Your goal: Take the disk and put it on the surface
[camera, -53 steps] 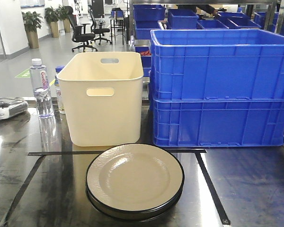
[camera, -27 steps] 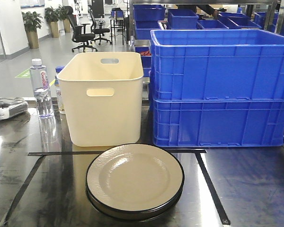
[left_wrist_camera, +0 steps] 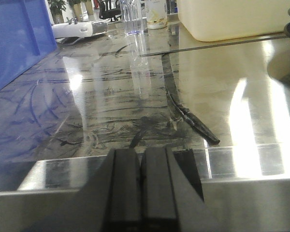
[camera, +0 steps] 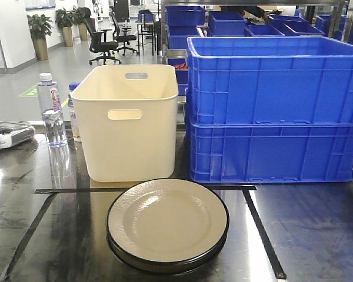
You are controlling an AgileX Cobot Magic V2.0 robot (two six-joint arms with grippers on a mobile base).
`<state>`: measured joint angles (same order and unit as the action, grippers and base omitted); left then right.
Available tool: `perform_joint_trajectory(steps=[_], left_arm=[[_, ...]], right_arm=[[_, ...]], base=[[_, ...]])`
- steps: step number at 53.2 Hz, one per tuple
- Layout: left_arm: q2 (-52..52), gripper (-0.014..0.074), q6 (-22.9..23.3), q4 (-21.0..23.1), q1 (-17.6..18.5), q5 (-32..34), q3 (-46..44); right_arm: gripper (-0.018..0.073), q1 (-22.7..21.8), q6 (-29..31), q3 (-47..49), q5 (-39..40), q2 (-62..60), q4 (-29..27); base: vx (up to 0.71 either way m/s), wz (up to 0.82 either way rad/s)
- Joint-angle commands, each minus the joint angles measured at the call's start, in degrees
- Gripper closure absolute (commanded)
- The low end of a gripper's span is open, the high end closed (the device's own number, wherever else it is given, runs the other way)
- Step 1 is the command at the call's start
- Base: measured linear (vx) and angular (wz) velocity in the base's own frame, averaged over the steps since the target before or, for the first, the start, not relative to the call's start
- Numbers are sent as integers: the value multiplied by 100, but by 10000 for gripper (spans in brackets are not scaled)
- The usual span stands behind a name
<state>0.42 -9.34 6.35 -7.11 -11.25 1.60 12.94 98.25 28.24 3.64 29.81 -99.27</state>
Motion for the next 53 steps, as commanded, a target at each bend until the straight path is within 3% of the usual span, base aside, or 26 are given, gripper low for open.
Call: perform_joint_trajectory(steps=[1,6,9,14,16,20,23,29,32,38,53], left_arm=[[103,598,53,19,35,441,71],[103,598,53,19,35,441,71],[103,598,53,19,35,441,71],[103,598,53,19,35,441,71],[103,598,53,19,35,441,71],[103,598,53,19,35,441,71],[103,598,53,19,35,441,71],[103,598,53,19,35,441,71],[103,598,53,19,35,441,71],[103,598,53,19,35,441,71],[103,598,53,19,35,441,71]], right_arm=[[568,-9,-151,176,-200,36,-137],[568,-9,-586,176,-258,50,137],[568,-9,-1152,176,-364,50,905],[568,-9,-2760,176,-810,50,3094],[568,-9,-3752,176,-1030,50,4209],[568,-9,-5526,176,-1311,50,5891],[568,-9,-6828,176,-1474,50,7035],[568,-9,-8741,176,-1584,100,8590],[568,-9,-9315,176,-1591,191,9062],[568,-9,-9784,-69,-1468,168,9620],[568,-15,-9825,-2332,716,-1381,9610]], base=[[0,0],[0,0],[0,0],[0,0],[0,0],[0,0],[0,0],[0,0],[0,0],[0,0],[0,0]])
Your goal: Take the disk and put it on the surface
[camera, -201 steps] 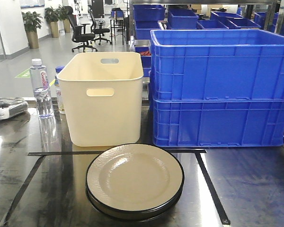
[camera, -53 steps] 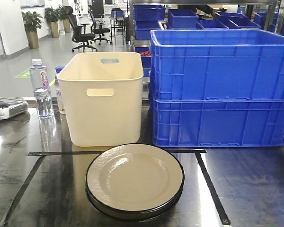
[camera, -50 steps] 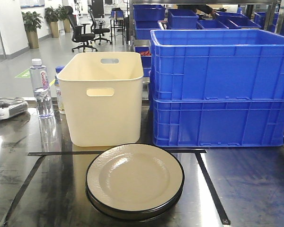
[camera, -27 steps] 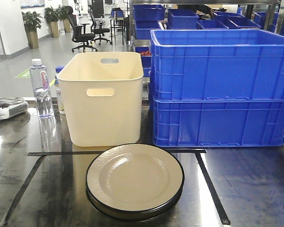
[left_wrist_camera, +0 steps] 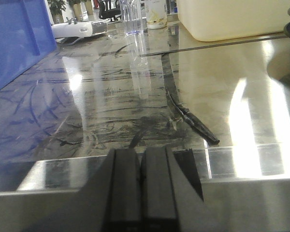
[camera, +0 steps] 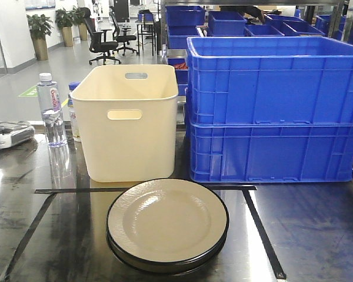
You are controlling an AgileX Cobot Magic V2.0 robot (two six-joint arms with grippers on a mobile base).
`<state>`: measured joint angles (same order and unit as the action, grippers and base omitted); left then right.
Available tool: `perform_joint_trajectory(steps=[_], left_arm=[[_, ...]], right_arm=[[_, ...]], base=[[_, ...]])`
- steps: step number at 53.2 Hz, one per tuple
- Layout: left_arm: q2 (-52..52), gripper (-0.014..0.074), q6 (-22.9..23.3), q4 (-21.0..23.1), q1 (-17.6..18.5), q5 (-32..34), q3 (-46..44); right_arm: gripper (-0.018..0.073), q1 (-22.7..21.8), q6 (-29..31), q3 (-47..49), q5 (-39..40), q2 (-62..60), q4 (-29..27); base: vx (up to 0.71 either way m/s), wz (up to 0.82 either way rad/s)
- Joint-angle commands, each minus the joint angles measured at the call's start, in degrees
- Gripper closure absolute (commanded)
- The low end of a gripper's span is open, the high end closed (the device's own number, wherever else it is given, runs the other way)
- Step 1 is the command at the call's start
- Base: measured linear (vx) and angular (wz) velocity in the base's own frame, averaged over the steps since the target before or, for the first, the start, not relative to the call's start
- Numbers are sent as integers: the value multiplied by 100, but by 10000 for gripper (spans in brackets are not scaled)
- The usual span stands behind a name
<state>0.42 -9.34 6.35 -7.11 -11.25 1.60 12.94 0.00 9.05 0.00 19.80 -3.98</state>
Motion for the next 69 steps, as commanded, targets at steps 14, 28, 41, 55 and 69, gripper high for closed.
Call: perform_joint_trajectory(steps=[14,28,41,55,69], left_arm=[[103,598,53,19,35,441,71],[103,598,48,19,35,440,71],[103,598,48,19,35,440,71],[103,598,48,19,35,440,71],[103,598,48,19,35,440,71]], right_arm=[[568,-413,0,-1186,239,-1878,573],[568,-1261,-341,-1186,-40,-2107,641],[568,-1270,-349,-1186,-40,-2107,652],[568,-1271,-349,-1186,-40,-2107,638],[568,-1271,-349,-1186,-40,-2107,638]], base=[[0,0],[0,0],[0,0],[0,0],[0,0]])
